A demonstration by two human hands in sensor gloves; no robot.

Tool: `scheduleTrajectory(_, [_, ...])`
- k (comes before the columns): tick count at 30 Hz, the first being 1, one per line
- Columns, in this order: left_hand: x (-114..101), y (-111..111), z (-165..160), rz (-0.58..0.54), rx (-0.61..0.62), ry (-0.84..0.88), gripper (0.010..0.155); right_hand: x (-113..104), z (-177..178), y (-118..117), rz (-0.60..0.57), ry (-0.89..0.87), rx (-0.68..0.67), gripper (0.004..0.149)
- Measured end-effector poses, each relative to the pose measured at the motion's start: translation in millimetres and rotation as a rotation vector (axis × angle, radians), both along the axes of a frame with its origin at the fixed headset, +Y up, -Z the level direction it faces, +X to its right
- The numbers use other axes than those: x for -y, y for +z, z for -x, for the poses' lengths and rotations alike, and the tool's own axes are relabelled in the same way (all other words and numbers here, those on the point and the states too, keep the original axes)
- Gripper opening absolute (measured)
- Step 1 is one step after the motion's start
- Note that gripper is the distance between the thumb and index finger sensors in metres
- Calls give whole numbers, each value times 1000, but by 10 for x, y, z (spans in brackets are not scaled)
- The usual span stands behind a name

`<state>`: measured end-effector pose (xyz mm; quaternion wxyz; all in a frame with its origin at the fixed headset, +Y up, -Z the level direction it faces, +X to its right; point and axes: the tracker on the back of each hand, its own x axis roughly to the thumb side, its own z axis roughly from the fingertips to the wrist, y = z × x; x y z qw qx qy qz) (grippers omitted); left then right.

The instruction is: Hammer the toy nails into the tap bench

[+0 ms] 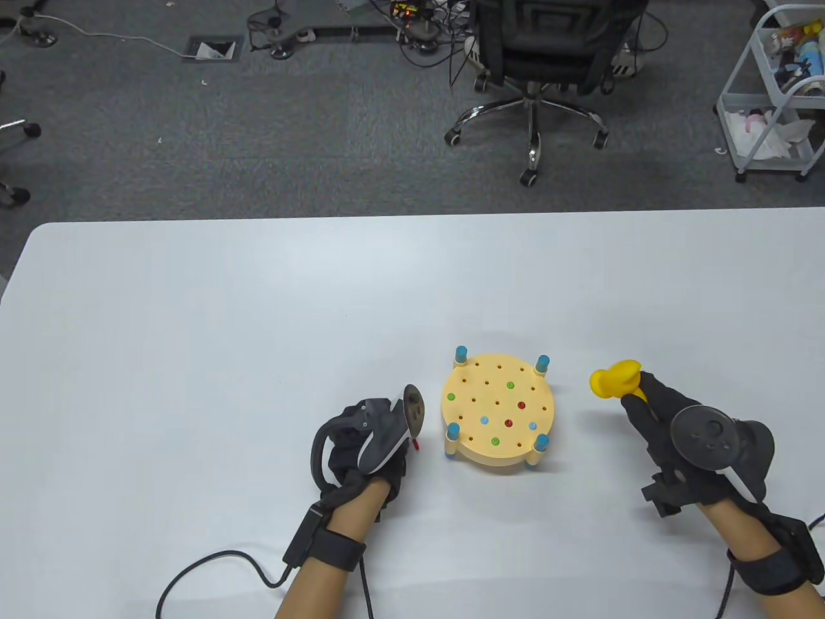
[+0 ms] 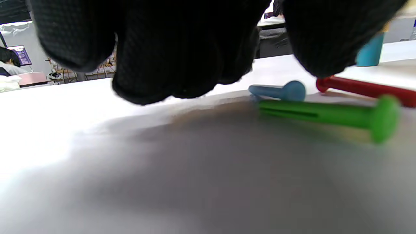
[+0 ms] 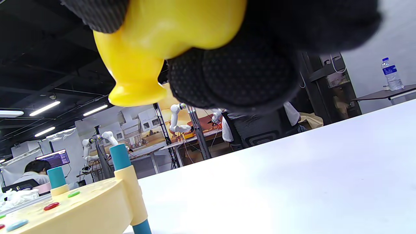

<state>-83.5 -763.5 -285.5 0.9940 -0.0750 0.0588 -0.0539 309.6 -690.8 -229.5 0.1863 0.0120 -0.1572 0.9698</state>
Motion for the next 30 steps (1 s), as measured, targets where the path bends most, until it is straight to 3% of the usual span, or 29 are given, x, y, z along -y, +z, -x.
scheduleTrajectory(4, [64,-18,28,66,-17,27,50,4,0,2,-3,-8,-2,67])
scheduleTrajectory(18, [87,-100,67,70,-17,40,43,72,41,-2,16,-3,-28,67])
scheduleTrajectory(20, [12,-104,167,55,-55,98,40,73,37,-9,21,-10,-27,67])
scheduleTrajectory(25, [-418,-63,316,-82,-68,406,40,89,39,-31,33,-17,-28,67])
scheduleTrajectory(28, [-648,4,210,-207,31,528,40,107,45,-39,39,-14,-31,67])
scheduleTrajectory(30, [-796,35,35,-230,133,542,41,123,47,-45,47,-10,-33,67])
